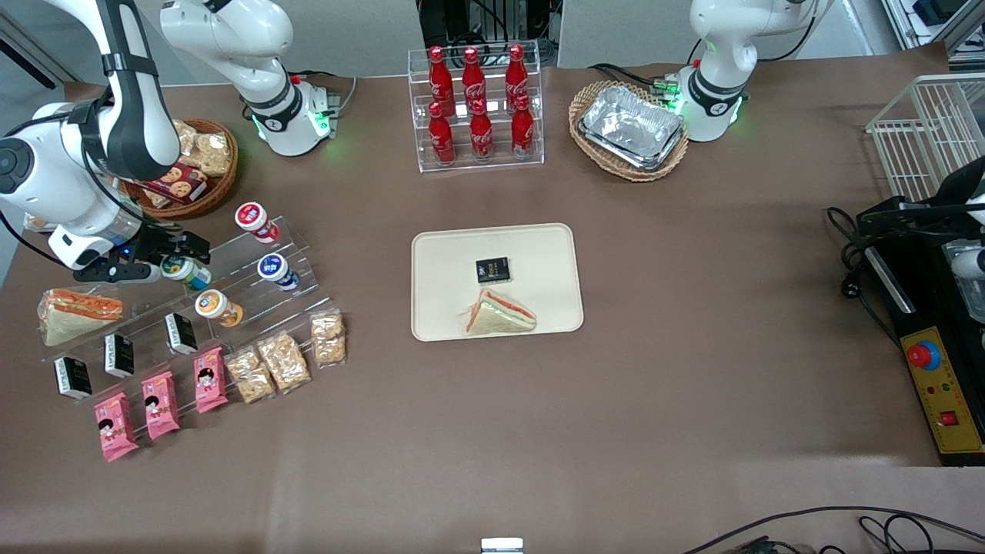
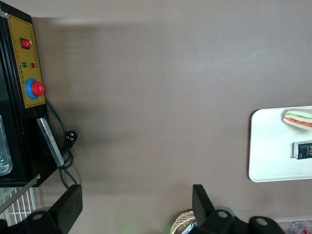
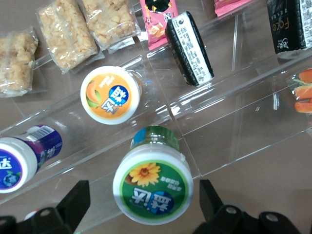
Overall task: Place green gum on tray
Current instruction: 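Lower the right gripper over the green gum jar and close on it, then lift the green gum jar out of the rack with the right gripper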
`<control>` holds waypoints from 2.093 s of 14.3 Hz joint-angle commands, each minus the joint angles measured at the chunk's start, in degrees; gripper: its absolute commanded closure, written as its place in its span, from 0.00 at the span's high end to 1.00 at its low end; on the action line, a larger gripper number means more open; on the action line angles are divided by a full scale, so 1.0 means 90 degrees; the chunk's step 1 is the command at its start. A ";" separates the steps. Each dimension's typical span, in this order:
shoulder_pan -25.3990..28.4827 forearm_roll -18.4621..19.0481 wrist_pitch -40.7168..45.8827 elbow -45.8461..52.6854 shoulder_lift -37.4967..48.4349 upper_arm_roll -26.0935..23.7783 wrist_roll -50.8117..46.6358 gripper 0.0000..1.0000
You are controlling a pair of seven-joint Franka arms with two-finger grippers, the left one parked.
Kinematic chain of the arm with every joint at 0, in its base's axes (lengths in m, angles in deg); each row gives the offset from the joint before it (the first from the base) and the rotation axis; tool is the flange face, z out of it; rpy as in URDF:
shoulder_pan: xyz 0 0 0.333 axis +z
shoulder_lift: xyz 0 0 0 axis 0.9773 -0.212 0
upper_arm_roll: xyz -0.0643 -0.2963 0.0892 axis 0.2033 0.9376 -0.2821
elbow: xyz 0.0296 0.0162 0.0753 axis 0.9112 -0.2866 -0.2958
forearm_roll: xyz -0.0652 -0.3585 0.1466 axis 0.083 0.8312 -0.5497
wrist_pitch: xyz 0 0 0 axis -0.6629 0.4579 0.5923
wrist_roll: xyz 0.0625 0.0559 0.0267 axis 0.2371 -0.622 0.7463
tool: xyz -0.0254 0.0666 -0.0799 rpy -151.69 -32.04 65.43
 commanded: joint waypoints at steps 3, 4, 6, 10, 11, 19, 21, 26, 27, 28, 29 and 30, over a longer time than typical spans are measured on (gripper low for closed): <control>-0.0085 0.0064 -0.0207 -0.0051 -0.0068 -0.0032 0.0037 1.00; -0.0085 0.0064 -0.0227 -0.0051 -0.0088 -0.0032 0.0037 0.96; -0.0085 0.0064 -0.0237 -0.0051 -0.0088 -0.0032 0.0037 0.72; -0.0085 0.0064 -0.0237 -0.0042 -0.0117 -0.0032 0.0037 0.25; -0.0085 0.0064 -0.0237 -0.0041 -0.0117 -0.0032 0.0037 0.17; -0.0075 0.0054 0.0716 0.0445 0.0438 -0.0042 0.0184 0.00; -0.0055 0.0054 0.1701 0.1204 0.0479 -0.0042 0.0213 0.00; 0.0003 -0.0053 0.3813 0.3081 0.0371 -0.0684 -0.0496 0.00; 0.0003 -0.0072 0.4087 0.3248 0.0371 -0.0996 -0.1013 0.00; 0.0003 -0.0169 0.4321 0.3356 0.0381 -0.1367 -0.1540 0.00; 0.0003 -0.0431 0.4411 0.3444 0.0381 -0.1709 -0.2096 0.00; 0.0003 -0.0656 0.4412 0.3464 0.0381 -0.1992 -0.2633 0.00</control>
